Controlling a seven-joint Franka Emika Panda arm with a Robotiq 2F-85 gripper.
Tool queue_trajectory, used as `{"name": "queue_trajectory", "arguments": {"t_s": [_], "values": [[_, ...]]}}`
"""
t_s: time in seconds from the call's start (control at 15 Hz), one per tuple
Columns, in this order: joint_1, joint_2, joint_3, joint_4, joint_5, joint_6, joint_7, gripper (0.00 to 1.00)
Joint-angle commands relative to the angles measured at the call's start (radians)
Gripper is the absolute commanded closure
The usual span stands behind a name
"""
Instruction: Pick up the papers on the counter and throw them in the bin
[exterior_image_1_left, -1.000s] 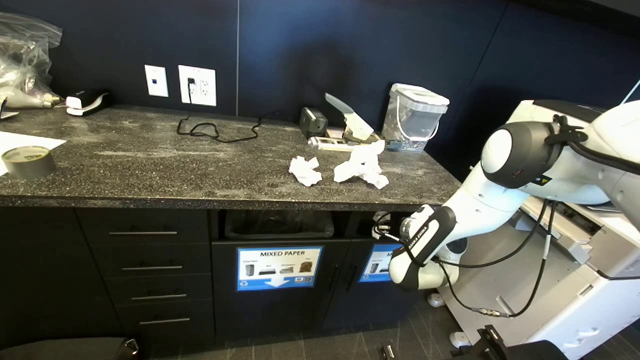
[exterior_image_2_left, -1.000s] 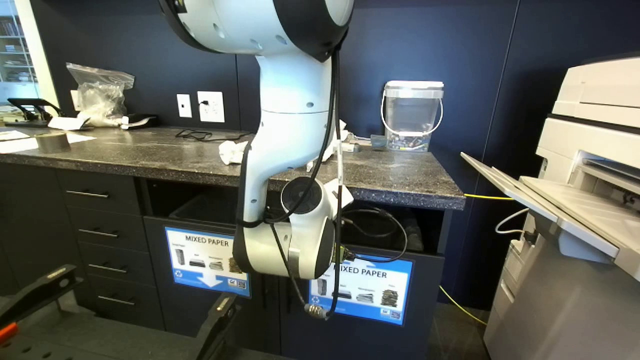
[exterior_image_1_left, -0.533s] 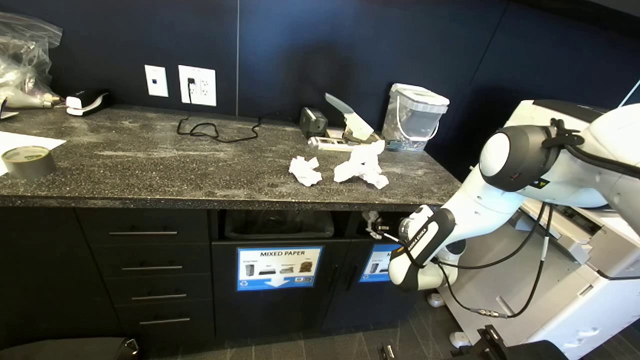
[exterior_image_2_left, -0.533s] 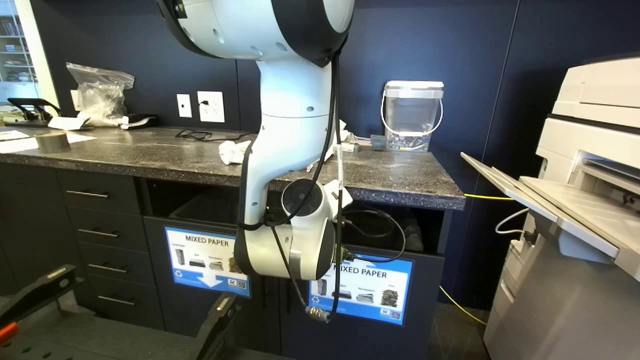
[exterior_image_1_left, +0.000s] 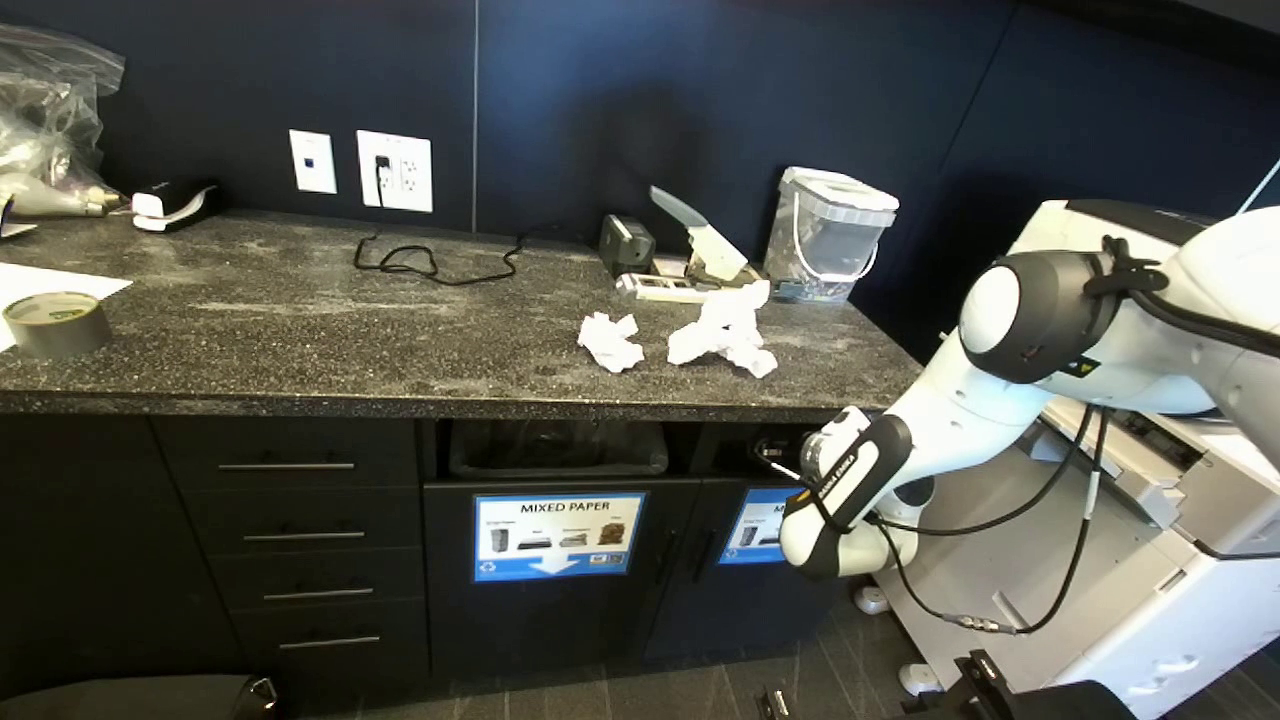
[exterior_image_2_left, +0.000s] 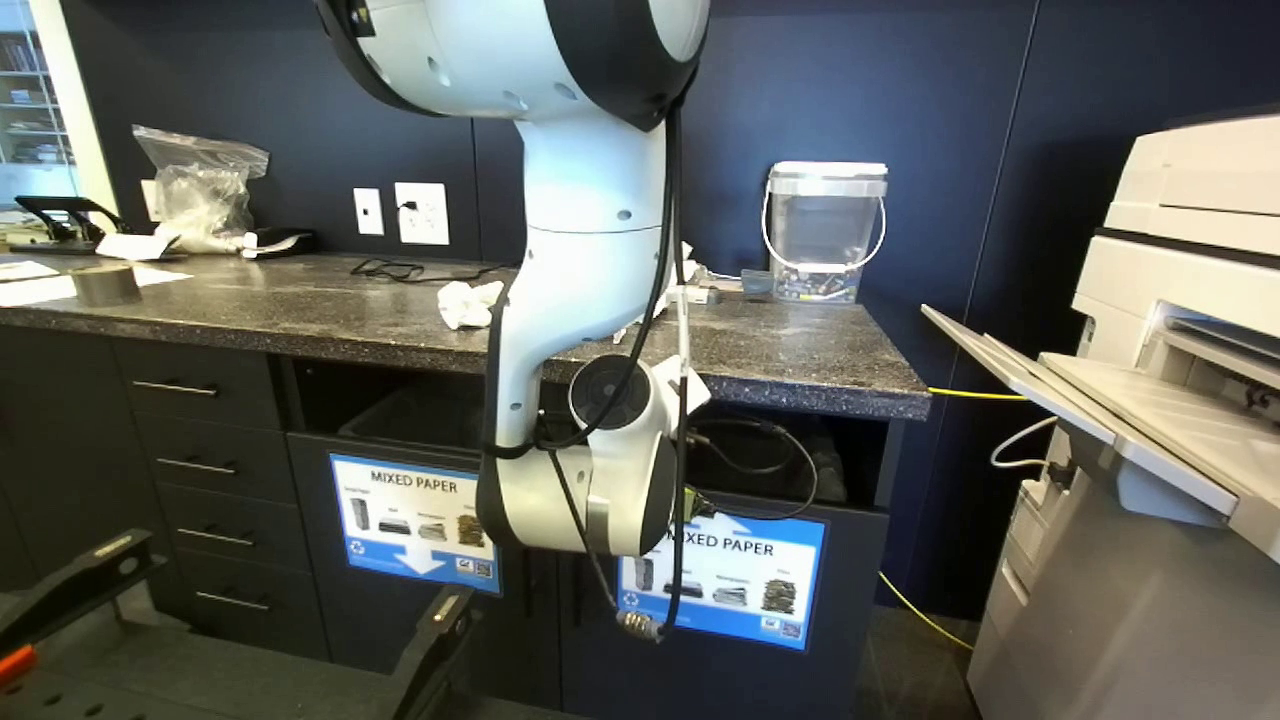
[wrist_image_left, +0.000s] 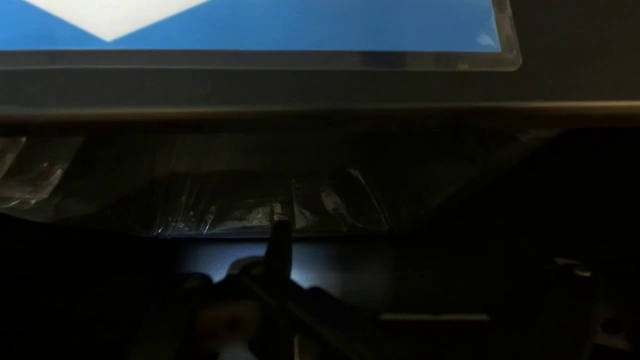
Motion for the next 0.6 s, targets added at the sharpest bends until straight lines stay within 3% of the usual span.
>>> {"name": "queue_trajectory", "arguments": {"t_s": [0.0, 0.27, 0.53], "values": [[0.041, -0.060, -0.036, -0.057, 0.065, -0.035, -0.016, 0.00], [0.086, -0.158, -0.076, -0.170, 0.141, -0.050, -0.058, 0.00], [0.107, -0.314, -0.088, -0.322, 0.124, -0.146, -0.068, 0.00]]}}
